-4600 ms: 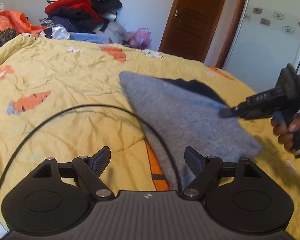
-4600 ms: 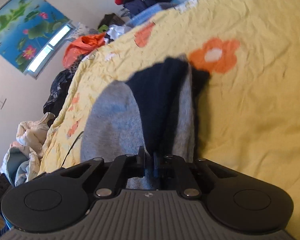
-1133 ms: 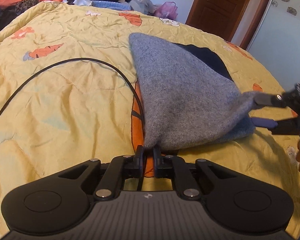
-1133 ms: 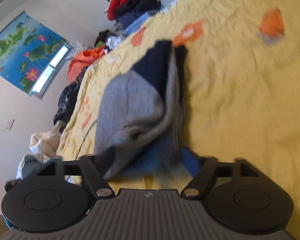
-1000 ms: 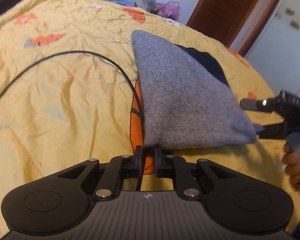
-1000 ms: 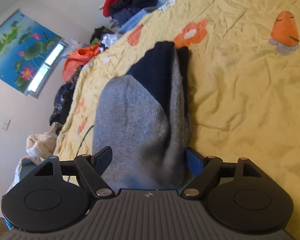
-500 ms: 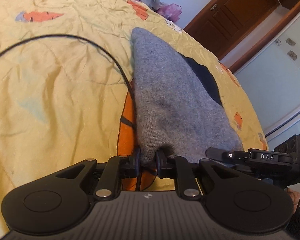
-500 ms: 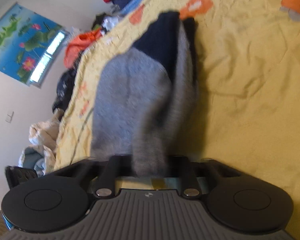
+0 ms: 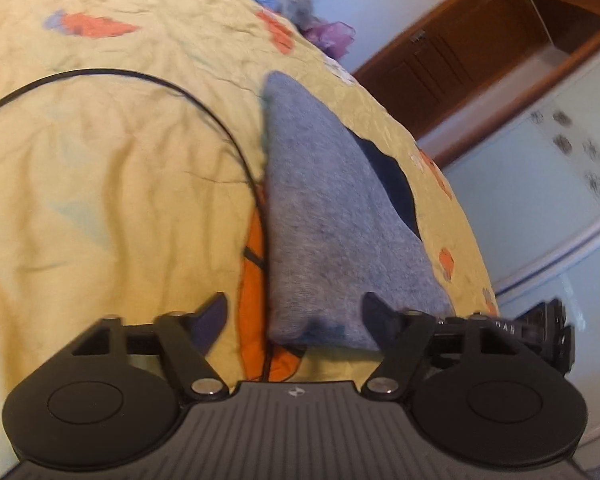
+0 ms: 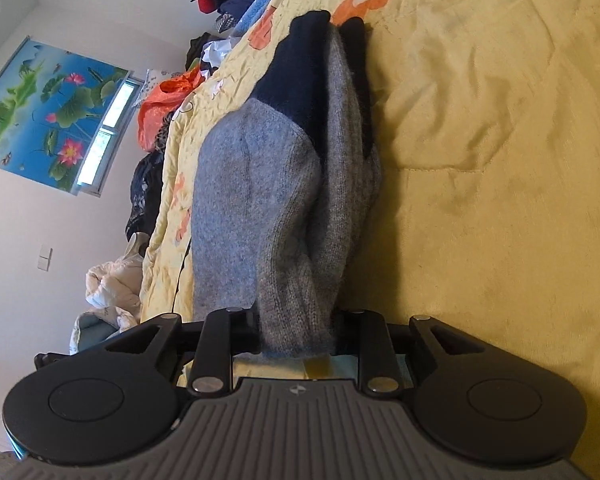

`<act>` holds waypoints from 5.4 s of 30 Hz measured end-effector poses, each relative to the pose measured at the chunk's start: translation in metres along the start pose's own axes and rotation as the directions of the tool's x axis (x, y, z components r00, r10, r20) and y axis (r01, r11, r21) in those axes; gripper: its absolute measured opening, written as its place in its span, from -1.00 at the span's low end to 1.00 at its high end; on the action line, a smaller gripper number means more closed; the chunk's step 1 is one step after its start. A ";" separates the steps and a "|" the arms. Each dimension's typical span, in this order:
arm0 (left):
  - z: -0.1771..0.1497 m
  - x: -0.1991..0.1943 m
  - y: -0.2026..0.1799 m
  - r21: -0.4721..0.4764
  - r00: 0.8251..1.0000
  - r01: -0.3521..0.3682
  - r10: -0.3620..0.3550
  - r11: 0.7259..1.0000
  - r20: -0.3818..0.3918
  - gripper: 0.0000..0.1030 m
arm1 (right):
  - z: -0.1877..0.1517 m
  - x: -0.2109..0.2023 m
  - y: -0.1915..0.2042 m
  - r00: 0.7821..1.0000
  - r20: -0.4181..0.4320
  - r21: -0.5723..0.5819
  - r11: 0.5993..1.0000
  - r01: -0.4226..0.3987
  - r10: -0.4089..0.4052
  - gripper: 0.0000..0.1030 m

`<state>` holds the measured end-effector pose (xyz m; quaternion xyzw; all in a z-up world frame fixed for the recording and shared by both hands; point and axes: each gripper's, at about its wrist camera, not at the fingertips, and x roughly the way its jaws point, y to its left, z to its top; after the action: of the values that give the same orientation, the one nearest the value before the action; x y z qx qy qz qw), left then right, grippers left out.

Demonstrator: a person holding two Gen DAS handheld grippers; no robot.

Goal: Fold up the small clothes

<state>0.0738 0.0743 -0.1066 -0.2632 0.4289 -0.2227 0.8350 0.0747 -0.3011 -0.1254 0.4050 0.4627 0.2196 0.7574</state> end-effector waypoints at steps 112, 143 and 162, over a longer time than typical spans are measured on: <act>-0.105 0.001 -0.061 0.339 0.837 -0.544 0.469 0.767 0.282 1.00 | -0.129 0.034 0.074 0.653 0.521 -0.328 0.577 0.748 -0.550 1.00; -0.081 0.007 -0.067 0.329 0.840 -0.539 0.525 0.776 0.136 1.00 | -0.116 0.045 0.089 0.649 0.400 -0.298 0.577 0.760 -0.648 1.00; -0.082 0.007 -0.067 0.324 0.839 -0.541 0.527 0.776 0.138 1.00 | -0.116 0.044 0.089 0.650 0.399 -0.301 0.578 0.759 -0.647 1.00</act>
<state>-0.0004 -0.0005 -0.1088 0.0177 0.4224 -0.0442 0.9051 -0.0023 -0.1710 -0.1045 0.0265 0.4251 -0.0546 0.9031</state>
